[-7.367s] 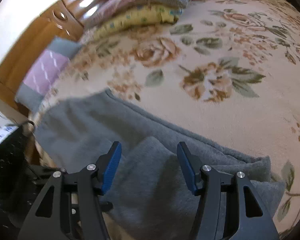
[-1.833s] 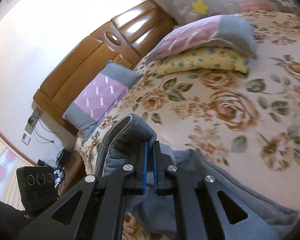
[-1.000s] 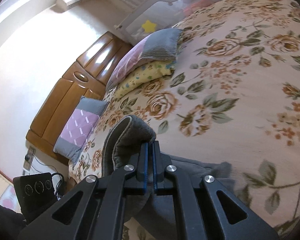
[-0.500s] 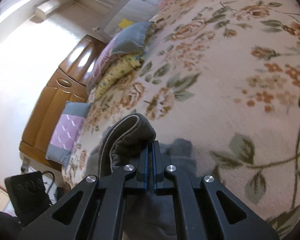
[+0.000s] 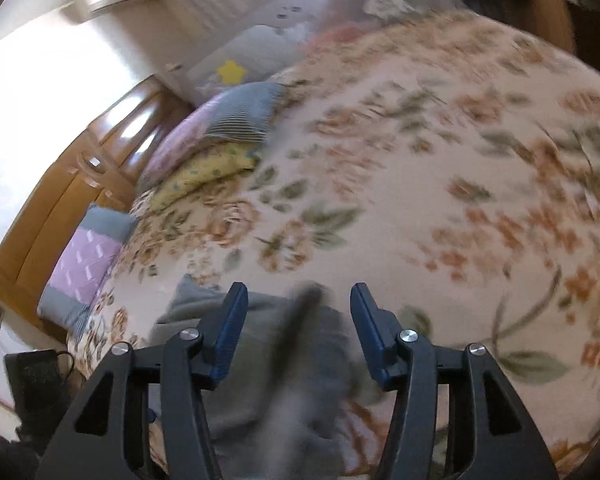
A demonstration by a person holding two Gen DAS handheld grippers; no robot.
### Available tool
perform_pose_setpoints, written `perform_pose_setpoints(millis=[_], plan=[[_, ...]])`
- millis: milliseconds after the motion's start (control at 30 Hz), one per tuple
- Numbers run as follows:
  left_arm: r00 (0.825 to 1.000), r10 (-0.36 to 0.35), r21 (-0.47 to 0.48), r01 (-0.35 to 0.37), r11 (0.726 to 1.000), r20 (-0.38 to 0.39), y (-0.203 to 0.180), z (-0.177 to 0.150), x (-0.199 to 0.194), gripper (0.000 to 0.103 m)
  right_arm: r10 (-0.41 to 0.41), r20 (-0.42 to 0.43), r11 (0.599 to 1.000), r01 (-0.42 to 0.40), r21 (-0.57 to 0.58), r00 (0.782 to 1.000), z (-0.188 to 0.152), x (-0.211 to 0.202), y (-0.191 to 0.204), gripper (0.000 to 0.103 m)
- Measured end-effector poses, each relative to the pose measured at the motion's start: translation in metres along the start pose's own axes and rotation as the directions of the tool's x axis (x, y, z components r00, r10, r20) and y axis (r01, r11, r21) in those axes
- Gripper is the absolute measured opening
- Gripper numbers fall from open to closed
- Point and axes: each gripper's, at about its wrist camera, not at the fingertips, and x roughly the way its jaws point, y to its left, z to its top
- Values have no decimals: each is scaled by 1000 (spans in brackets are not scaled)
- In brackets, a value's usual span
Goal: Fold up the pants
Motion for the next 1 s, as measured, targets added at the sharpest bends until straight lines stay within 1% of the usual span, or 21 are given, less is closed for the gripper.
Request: perform_pose_setpoints(millis=[100, 200, 233, 333, 433, 533, 600, 633, 667, 700, 733, 800, 833, 867, 900, 933, 967, 1000], plan=[[998, 20, -66, -17, 998, 53, 28, 3, -26, 44, 52, -40, 995, -55, -79, 998, 8, 19, 42, 55], [994, 52, -120, -41, 992, 92, 52, 5, -41, 44, 103, -97, 983, -116, -145, 990, 11, 49, 82, 55], [994, 60, -137, -47, 989, 94, 59, 5, -44, 44, 110, -130, 977, -131, -167, 985, 11, 66, 98, 55], [994, 63, -200, -44, 979, 94, 81, 6, -44, 44, 109, -205, 967, -151, -204, 973, 12, 105, 129, 55], [995, 54, -241, -32, 970, 86, 96, 7, -40, 44, 97, -289, 958, -169, -233, 952, 10, 147, 158, 55], [996, 41, -263, -19, 964, 76, 104, 11, -31, 48, 48, -373, 944, -164, -286, 926, 7, 191, 184, 55], [996, 55, -271, -36, 962, 63, 108, 14, -25, 52, 0, -417, 929, -155, -337, 909, 2, 219, 198, 56], [997, 64, -274, -47, 961, 52, 111, 16, -22, 55, -25, -428, 924, -143, -356, 903, 1, 229, 201, 56], [996, 81, -276, -69, 959, 31, 115, 18, -17, 57, -71, -449, 914, -122, -387, 891, -3, 245, 204, 58], [996, 88, -282, -77, 956, 26, 117, 18, -16, 58, -97, -461, 909, -110, -402, 882, -4, 254, 205, 59], [996, 87, -291, -77, 954, 23, 120, 18, -14, 60, -131, -480, 902, -96, -420, 868, -7, 267, 205, 60], [999, 53, -308, -49, 950, 6, 126, 17, -5, 64, -162, -517, 893, -98, -439, 841, -15, 286, 204, 60], [999, 47, -306, -49, 951, -14, 127, 17, 3, 64, -174, -523, 887, -98, -452, 835, -18, 291, 203, 60], [998, 51, -304, -58, 951, -31, 129, 17, 11, 64, -193, -525, 876, -96, -473, 829, -21, 296, 203, 59], [998, 46, -306, -57, 950, -43, 131, 18, 17, 64, -205, -525, 868, -94, -488, 826, -25, 299, 203, 54], [998, 30, -312, -44, 949, -51, 133, 17, 23, 63, -204, -531, 868, -99, -486, 822, -28, 302, 201, 44], [999, 2, -325, -19, 946, -52, 137, 17, 30, 56, -198, -534, 872, -101, -479, 822, -30, 302, 198, 34], [998, -37, -340, 19, 940, -46, 140, 15, 34, 45, -189, -528, 875, -101, -473, 828, -31, 300, 195, 30]])
